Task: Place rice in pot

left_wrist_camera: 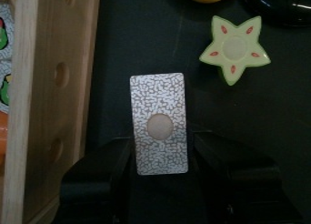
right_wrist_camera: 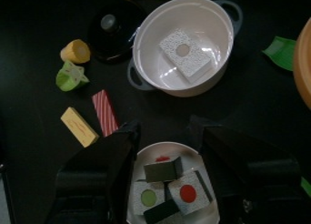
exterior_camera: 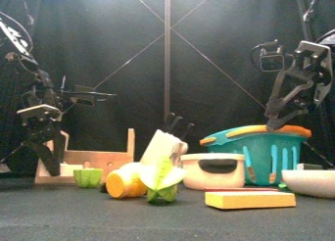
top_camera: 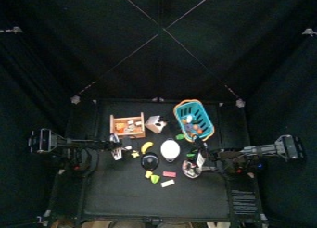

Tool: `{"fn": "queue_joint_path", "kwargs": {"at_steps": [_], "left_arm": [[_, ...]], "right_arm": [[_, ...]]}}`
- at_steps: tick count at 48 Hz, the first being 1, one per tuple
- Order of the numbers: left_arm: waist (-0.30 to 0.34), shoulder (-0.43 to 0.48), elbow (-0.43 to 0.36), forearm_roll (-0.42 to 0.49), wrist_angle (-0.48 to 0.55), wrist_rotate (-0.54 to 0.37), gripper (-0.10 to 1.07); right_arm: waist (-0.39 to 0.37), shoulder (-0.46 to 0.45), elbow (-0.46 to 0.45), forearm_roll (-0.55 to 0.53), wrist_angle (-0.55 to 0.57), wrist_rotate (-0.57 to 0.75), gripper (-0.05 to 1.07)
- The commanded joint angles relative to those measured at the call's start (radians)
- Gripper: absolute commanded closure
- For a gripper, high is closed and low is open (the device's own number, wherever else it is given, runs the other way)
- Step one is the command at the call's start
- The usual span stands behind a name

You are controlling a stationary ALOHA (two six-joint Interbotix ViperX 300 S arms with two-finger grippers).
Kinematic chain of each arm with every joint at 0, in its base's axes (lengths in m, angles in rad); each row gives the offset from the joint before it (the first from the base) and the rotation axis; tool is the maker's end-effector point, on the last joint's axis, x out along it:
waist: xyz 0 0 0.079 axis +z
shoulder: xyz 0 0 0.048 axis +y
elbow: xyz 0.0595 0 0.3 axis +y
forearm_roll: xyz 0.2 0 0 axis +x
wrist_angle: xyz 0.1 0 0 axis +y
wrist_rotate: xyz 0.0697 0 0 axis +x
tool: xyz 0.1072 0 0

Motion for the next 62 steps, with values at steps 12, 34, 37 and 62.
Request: {"fn": "queue_joint_path", "kwargs": {"at_steps": [12,34,37,62], "left_arm": [[-0.075,-0.035,-0.084,-0.035,-0.003,0.008,0.39],[-0.166,0.017,-0.322,-0.083,-0.041,0.005,0.39],[-0.167,0.049,-0.362,-0.095,-0.043,0.008,0.39],[-0.14,0.313,-0.606,-0.023,-0.044,0.012,0.39]], "right_arm": [[-0.003,-0.003,-0.008,0.002,-0.005,0.0,0.19],[-0.014,-0.003,-0.008,0.002,-0.005,0.0,0.19],[-0.014,-0.003,-0.006,0.003,-0.005,0.0,0.19],[-0.012,0.002,-0.003,0.017,-0.005,0.0,0.19]]}}
